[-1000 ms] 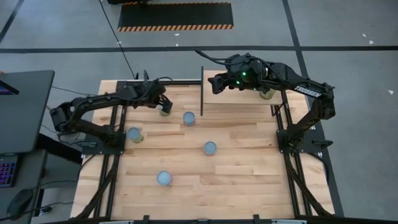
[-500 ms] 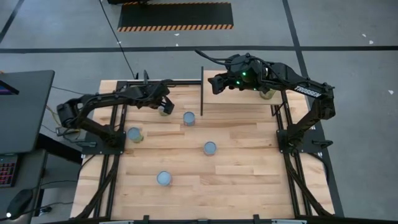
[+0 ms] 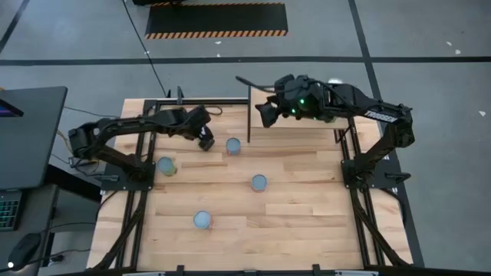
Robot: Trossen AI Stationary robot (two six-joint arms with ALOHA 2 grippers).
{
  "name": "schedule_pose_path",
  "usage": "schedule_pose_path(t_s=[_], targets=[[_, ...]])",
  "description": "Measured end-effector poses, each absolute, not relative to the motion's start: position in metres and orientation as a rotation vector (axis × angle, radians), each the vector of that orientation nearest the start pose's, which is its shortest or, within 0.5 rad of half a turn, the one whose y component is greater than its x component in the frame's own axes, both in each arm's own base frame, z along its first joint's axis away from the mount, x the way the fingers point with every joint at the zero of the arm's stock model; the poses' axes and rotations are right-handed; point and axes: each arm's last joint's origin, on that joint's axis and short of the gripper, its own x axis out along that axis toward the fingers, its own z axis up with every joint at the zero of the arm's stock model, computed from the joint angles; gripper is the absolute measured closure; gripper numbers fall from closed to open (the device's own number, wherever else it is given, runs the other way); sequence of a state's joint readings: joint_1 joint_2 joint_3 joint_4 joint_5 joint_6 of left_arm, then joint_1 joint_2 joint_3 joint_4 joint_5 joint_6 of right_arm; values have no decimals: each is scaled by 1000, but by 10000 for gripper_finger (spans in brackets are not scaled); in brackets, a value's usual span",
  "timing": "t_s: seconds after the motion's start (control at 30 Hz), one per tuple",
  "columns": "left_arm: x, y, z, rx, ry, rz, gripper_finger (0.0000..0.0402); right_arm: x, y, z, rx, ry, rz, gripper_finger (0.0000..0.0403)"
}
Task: Pick and place cans onto a shelf
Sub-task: Put the large canned pears on the shelf
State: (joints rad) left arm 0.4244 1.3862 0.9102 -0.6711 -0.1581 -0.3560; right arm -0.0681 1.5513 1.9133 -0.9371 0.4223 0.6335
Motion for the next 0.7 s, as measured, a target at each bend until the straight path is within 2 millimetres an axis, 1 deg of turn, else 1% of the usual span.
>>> schedule_pose_path(t_s=[0.07,0.13,0.2,0.27,0.33,0.4,0.53,0.6,0.7], targets=[[232,92,234,-456,1045,634,91,301,-22,459,462,418,-598,127],[234,72,255,-428,990,551,91,302,-8,459,400,445,-531,127],[235,50,273,-391,956,468,91,302,8,459,353,464,-466,127],[240,29,288,-356,905,378,91,301,23,459,319,479,-407,127],[242,7,298,-335,883,307,89,299,38,458,291,502,-358,127],[246,-13,300,-305,878,270,86,294,52,455,277,541,-323,127],[258,-56,291,-244,862,217,87,284,75,445,248,633,-296,127],[265,-77,284,-243,843,190,87,282,85,438,231,661,-283,127],[276,-104,267,-227,834,185,87,281,104,424,214,703,-227,127]])
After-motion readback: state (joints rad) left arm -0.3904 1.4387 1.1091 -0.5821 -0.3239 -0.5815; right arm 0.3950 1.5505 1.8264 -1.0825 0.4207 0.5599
